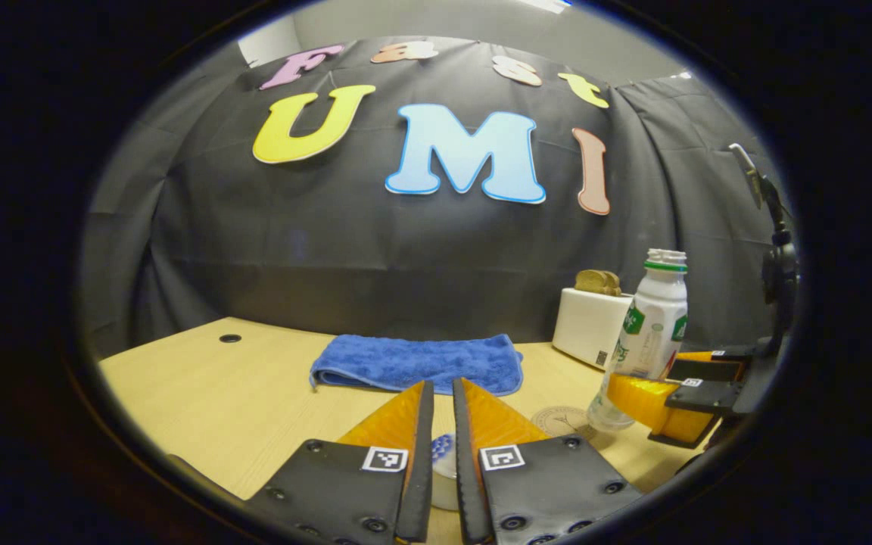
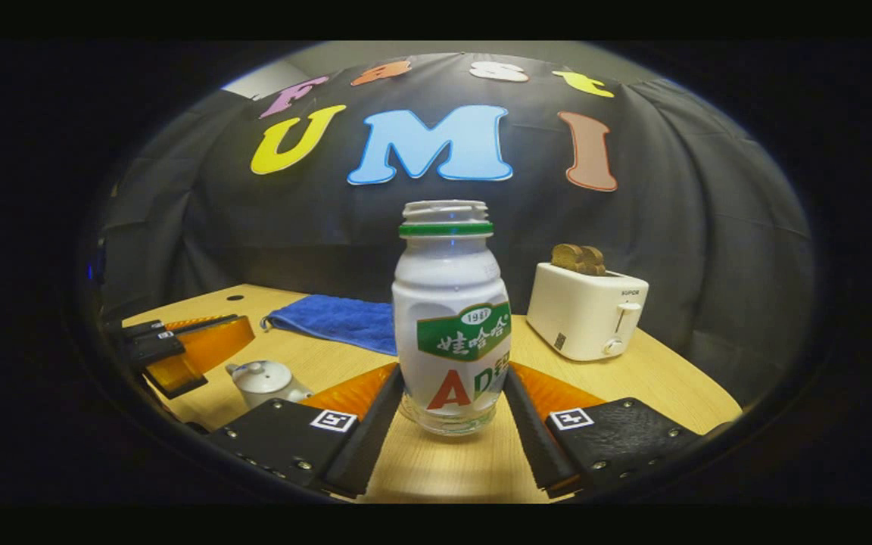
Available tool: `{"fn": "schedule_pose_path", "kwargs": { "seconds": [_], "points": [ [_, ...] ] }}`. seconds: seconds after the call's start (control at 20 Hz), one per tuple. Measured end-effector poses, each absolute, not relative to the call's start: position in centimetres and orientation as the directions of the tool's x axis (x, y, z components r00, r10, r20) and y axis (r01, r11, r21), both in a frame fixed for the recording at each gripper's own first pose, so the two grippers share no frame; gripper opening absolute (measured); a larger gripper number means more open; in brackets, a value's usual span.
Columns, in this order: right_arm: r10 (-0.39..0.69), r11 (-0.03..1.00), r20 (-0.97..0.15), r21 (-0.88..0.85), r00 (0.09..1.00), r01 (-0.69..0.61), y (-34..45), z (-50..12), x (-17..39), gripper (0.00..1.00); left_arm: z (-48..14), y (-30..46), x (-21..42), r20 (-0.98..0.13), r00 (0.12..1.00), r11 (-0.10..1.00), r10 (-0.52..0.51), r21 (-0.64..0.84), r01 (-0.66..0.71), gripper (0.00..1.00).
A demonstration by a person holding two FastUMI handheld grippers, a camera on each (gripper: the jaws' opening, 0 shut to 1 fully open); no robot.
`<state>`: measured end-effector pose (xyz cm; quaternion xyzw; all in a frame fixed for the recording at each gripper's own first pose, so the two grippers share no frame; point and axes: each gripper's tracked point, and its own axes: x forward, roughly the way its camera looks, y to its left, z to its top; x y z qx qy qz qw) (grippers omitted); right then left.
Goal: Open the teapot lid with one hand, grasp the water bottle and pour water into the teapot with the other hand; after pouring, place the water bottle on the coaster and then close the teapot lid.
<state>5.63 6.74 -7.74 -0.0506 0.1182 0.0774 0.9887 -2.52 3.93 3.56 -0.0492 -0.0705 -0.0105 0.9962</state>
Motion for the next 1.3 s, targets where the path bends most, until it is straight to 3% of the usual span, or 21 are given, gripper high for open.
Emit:
{"fn": "schedule_pose_path", "kwargs": {
  "seconds": [0.05,0.1,0.15,0.95,1.0,1.3],
  "points": [
    [0.139,0.984,-0.241,-0.079,0.960,-0.162,6.7,-7.4,6.1,0.78,3.6,4.1,-2.6,0.142,0.990,0.995,-0.010,-0.099,0.025,0.21],
    [0.144,0.984,-0.239,-0.070,0.960,-0.165,6.8,-7.0,6.6,0.78,3.7,4.3,-2.6,0.143,0.990,0.995,-0.008,-0.102,0.023,0.28],
    [0.151,0.984,-0.242,-0.059,0.959,-0.170,7.0,-6.8,7.1,0.78,3.7,4.4,-2.7,0.144,0.990,0.994,-0.005,-0.105,0.021,0.21],
    [0.173,0.984,-0.364,0.025,0.915,-0.176,9.3,-11.6,11.1,0.78,4.2,5.9,-3.3,0.155,0.988,0.986,0.007,-0.163,0.019,0.21],
    [0.169,0.985,-0.366,0.028,0.915,-0.171,9.2,-11.7,11.2,0.78,4.0,5.9,-3.3,0.156,0.988,0.986,0.007,-0.168,0.019,0.29],
    [0.148,0.987,-0.366,-0.008,0.919,-0.162,8.9,-12.0,11.4,0.78,4.0,6.1,-3.2,0.151,0.988,0.984,0.007,-0.177,0.020,0.29]
  ]
}}
